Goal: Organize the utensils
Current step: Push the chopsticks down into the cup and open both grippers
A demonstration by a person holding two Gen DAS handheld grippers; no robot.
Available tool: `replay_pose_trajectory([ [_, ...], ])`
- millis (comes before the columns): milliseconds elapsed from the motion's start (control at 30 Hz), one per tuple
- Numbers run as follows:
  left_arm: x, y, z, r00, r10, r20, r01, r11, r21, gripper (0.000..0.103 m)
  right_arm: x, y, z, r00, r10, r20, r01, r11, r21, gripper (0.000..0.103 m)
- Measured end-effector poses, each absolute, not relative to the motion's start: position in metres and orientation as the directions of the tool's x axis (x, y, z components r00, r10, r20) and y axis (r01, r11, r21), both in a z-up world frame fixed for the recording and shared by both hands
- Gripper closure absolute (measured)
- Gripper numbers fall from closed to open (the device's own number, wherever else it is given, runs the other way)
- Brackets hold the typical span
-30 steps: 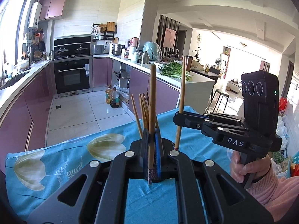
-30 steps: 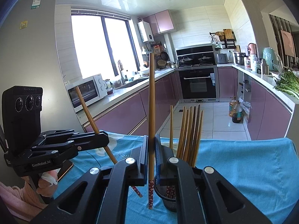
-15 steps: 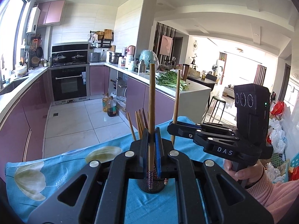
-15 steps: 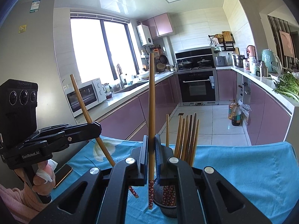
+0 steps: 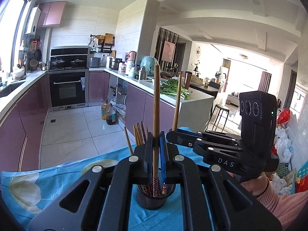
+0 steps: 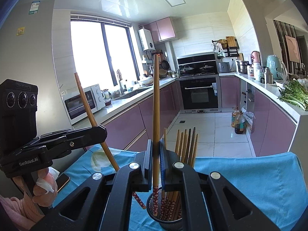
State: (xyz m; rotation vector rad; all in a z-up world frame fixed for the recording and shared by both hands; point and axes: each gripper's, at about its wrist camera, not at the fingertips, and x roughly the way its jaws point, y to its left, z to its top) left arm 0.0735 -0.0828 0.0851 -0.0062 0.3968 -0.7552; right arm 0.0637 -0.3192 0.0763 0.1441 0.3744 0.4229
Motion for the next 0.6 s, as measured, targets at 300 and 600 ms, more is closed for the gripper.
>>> replay_pose_trajectory([
  [300, 0.081, -0.09, 0.08, 0.651, -0.663, -0.369, 0.661, 0.734, -0.153, 0.096, 0.069, -0.317, 0.07, 0.847, 0.406, -0.344, -0.348, 0.912, 0.218, 0.097],
  [600, 0.086, -0.101, 0.083, 0.646, -0.653, -0.395, 0.656, 0.74, -0.149, 0.096, 0.073, -0.316, 0.066, 0.843, 0.395, -0.364, -0.332, 0.916, 0.225, 0.097],
])
